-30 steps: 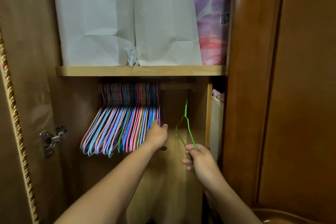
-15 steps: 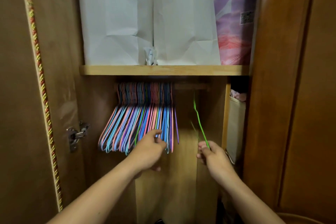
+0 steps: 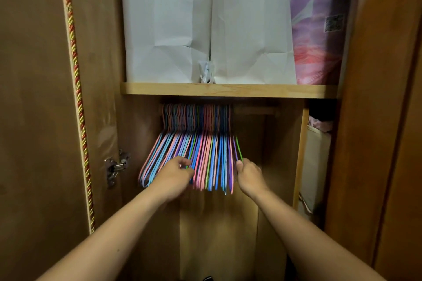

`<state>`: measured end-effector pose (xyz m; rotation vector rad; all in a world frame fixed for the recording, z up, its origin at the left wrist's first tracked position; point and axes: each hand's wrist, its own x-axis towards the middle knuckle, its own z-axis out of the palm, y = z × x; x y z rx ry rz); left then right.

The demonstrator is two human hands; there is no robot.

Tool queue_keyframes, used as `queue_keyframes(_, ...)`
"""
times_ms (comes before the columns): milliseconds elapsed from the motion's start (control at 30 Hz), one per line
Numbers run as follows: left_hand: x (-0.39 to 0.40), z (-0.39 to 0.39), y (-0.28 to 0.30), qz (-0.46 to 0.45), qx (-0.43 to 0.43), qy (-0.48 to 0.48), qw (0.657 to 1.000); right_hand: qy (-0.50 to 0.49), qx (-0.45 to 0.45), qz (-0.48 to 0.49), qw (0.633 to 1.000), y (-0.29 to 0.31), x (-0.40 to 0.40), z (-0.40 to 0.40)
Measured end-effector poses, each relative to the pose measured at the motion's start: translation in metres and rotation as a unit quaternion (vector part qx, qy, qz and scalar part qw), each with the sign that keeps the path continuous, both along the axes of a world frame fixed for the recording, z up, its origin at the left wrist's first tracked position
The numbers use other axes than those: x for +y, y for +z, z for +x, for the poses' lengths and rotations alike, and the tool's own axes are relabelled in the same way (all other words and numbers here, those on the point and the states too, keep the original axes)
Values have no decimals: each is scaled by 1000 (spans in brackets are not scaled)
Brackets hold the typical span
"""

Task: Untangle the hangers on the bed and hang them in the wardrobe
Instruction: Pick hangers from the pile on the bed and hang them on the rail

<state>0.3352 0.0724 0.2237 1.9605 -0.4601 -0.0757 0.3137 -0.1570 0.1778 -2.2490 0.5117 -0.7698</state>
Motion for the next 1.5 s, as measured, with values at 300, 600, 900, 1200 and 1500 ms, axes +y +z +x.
queue_keyframes(300, -3, -7, -2, 19, -1, 12, 1000, 11, 17, -27, 999, -5, 5, 2)
queue_keyframes(600, -13, -31, -22, 5, 1, 47, 999, -36, -153, -187, 970, -3, 45, -35)
queue_keyframes(900, 39, -135, -114, -50, 99, 219, 969, 313, -51, -37, 948, -83, 153, -72)
queue_keyframes(1200, 142, -426, -254, -136, 275, 537, 786, 618, 276, -42, 735, -236, 292, -265)
queue_keyframes(1500, 157, -781, -299, -334, 228, 773, 489, 815, 270, -216, 465, -248, 435, -548)
